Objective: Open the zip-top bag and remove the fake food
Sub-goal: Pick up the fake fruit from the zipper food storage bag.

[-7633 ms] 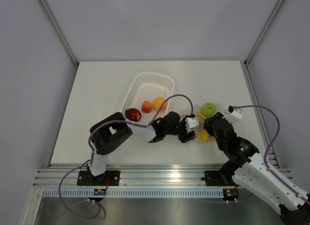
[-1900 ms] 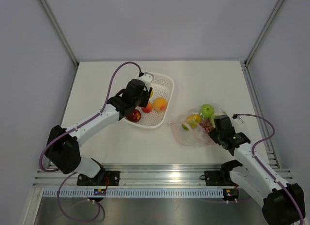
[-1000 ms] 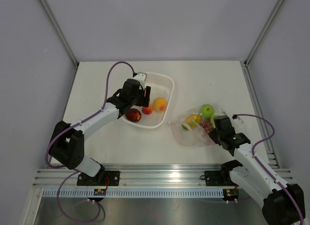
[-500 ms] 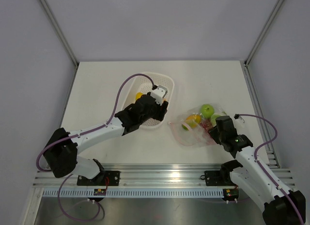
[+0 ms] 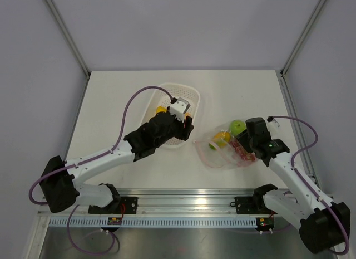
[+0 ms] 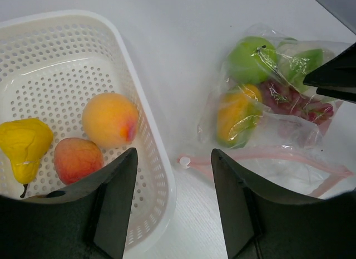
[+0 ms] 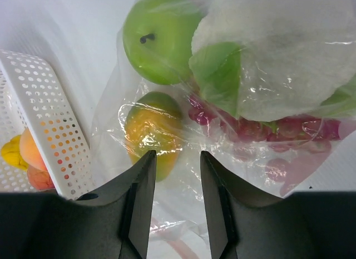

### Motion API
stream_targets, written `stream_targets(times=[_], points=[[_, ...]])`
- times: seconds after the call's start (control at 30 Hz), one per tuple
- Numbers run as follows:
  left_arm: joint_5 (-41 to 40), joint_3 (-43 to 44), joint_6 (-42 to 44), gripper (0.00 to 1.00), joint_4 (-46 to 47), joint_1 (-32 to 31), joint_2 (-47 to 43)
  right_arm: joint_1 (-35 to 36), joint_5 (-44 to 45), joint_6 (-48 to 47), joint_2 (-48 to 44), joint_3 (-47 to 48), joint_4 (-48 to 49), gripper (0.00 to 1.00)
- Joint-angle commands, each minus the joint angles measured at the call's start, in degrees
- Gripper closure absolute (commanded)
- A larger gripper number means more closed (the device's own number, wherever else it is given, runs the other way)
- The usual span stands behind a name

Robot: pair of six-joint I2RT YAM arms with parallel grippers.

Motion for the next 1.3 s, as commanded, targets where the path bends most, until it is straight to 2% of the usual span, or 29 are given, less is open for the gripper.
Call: stream_targets(times=[0.0, 0.23, 0.33, 0.47, 0.63, 0.83, 1.07, 1.27], points=[[-2.0, -1.2, -1.5, 0.42, 0.9, -1.1, -1.0, 0.4, -0.3, -0.1, 4.8, 4.6, 1.1, 0.55], [-2.1, -6.3, -3.5, 0.44, 5.5, -5.7, -1.2, 0.4, -1.4, -1.4, 15.2, 11.0, 1.9, 0.55], [-5.4, -8.3, -3.5, 0.44, 7.7, -10.6, -0.8, 0.4, -1.8, -1.7, 18.0, 12.7, 3.4, 0.55], [-11.6, -7.9, -1.6, 0.44, 8.5, -15.9, 1.8, 0.4, -2.1, -2.6, 21.7, 13.9, 4.8, 0.55], [-12.5, -4.6, -0.1, 0.44, 8.5, -19.8, 6.4, 0.4, -4.2, -4.5, 24.5, 12.6, 8.7, 0.56], [-13.0, -3.6, 0.8, 0.44, 9.2, -21.3, 8.4, 0.4, -5.6, -5.4, 23.1, 9.7, 13.0, 0.55], [-11.0, -3.2, 3.8, 0.38, 13.0, -21.3, 12.6, 0.4, -7.1, -6.0, 25.2, 10.4, 12.9, 0.55], [-12.2, -1.8, 6.7, 0.36, 15.6, -21.3, 17.4, 0.4, -8.7, -6.2, 24.5, 9.2, 14.5, 0.55]])
